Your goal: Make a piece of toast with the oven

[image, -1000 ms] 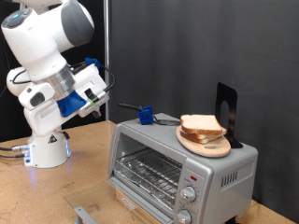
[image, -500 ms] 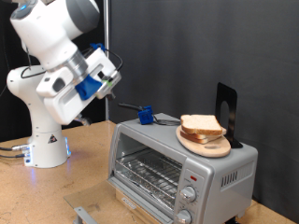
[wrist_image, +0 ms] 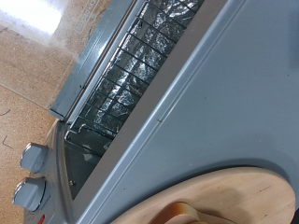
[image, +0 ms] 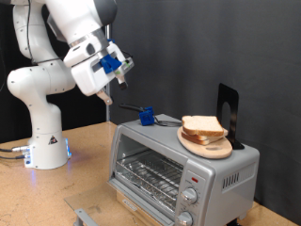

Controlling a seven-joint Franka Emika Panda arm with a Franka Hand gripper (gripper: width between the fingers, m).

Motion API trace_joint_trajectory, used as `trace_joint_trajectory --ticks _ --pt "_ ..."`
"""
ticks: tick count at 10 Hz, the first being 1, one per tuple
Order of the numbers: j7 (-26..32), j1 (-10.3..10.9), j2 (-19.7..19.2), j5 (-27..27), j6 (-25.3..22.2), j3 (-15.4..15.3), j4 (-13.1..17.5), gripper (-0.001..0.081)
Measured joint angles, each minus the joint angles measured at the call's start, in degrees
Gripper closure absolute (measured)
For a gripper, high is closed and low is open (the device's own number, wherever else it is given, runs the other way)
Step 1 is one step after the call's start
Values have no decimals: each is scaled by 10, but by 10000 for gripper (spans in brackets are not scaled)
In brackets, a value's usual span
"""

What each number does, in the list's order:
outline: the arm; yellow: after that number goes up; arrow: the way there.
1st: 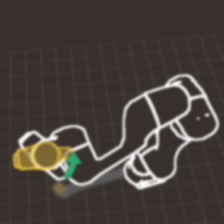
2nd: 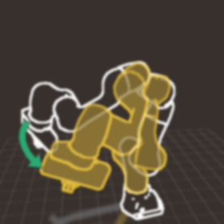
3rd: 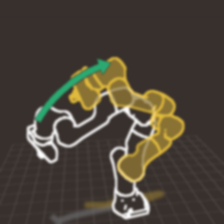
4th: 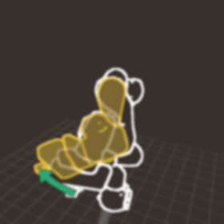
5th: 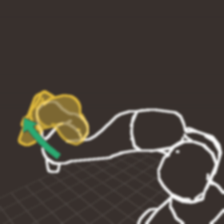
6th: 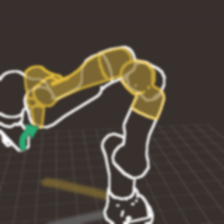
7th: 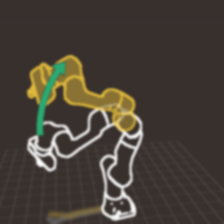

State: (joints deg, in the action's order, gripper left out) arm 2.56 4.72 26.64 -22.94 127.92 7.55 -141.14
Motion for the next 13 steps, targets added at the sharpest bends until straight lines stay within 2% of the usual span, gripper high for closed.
trace_joint_trajectory --ticks 1,3,5,6,8,11,13 --pt "5 0 -1 -9 7 1 -1 -2" --pt "58 9 7 -14 -1 1 -2 -2" --pt "117 22 44 -3 -57 0 -5 -2" --pt "119 23 65 9 -90 -7 -6 -2" --pt "67 22 99 34 -145 -38 -7 -2" --pt "-25 20 142 36 -122 -92 -29 -2" --pt "-41 20 161 34 -104 -108 -45 -2"
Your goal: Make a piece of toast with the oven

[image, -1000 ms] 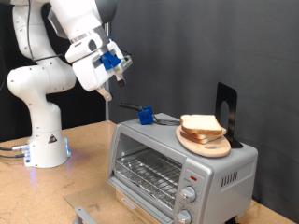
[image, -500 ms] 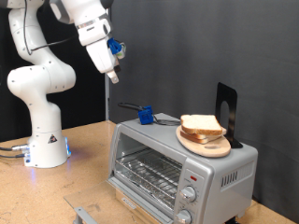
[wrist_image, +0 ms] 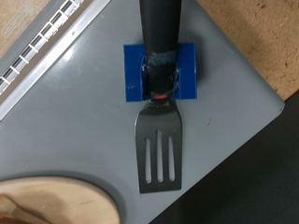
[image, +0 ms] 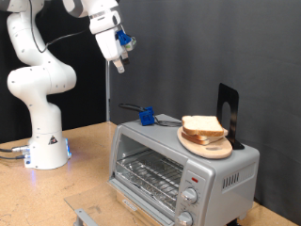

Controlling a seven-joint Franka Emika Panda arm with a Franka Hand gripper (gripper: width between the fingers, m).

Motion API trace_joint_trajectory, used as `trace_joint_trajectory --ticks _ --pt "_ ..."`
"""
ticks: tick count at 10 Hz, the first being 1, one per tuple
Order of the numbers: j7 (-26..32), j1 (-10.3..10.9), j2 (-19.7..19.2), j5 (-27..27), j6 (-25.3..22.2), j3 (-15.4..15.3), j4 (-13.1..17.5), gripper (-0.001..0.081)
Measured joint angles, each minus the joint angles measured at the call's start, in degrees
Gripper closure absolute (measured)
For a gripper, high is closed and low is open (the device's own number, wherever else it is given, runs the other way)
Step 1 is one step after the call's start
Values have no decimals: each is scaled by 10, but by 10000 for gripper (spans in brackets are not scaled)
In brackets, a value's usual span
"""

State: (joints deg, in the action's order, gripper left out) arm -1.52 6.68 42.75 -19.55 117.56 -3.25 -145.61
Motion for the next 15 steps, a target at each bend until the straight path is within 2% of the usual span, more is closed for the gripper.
trace_joint_trajectory --ticks 3,5,6,12,15 --pt "-16 0 22 -16 32 -12 -21 -2" --pt "-13 1 20 -19 32 -12 -22 -2" --pt "-13 4 16 -25 47 -14 -26 -2" --pt "-16 6 -62 -29 156 -75 -65 -2" --pt "-16 10 -94 -46 188 -89 -73 -2"
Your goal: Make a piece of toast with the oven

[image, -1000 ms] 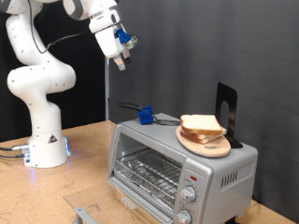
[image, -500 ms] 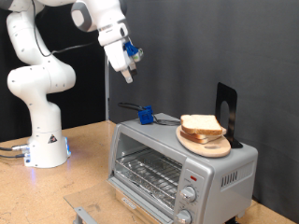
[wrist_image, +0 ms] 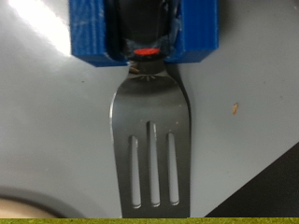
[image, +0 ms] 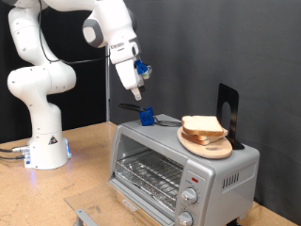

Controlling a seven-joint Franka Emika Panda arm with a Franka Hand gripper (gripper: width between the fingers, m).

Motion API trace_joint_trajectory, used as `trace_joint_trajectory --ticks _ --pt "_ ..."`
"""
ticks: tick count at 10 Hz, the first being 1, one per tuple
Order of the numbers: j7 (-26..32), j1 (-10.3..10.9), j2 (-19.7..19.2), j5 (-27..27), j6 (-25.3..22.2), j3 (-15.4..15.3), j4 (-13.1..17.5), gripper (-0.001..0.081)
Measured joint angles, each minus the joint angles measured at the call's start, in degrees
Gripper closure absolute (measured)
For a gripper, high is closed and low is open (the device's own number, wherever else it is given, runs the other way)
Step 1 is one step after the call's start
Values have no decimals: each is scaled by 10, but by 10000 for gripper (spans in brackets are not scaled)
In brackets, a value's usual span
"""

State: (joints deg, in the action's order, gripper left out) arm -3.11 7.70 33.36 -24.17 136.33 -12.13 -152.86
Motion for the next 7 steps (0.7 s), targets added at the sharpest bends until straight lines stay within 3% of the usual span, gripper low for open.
trace_joint_trajectory --ticks 7 --pt "0 4 -61 -13 105 -32 -31 -2"
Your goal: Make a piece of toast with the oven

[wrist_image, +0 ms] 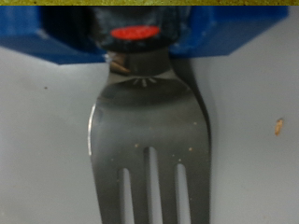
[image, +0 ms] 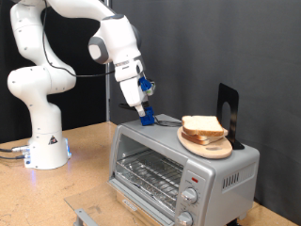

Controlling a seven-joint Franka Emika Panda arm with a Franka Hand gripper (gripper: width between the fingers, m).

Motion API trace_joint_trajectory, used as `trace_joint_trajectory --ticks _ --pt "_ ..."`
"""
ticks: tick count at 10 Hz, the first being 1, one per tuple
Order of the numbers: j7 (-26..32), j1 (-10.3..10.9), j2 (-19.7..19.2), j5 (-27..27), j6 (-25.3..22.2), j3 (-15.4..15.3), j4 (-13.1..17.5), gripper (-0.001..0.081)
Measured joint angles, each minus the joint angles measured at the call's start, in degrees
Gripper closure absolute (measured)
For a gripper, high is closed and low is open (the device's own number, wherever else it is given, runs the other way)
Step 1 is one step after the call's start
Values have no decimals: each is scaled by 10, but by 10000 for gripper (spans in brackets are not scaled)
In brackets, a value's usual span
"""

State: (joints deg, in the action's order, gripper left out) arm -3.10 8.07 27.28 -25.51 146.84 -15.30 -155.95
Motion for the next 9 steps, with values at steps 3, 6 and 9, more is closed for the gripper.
trace_joint_trajectory --ticks 3,6,9 --pt "0 6 -22 -6 25 -10 -3 -2" --pt "0 14 -33 -17 35 -13 -4 -2" --pt "2 17 -34 -21 36 -14 -5 102"
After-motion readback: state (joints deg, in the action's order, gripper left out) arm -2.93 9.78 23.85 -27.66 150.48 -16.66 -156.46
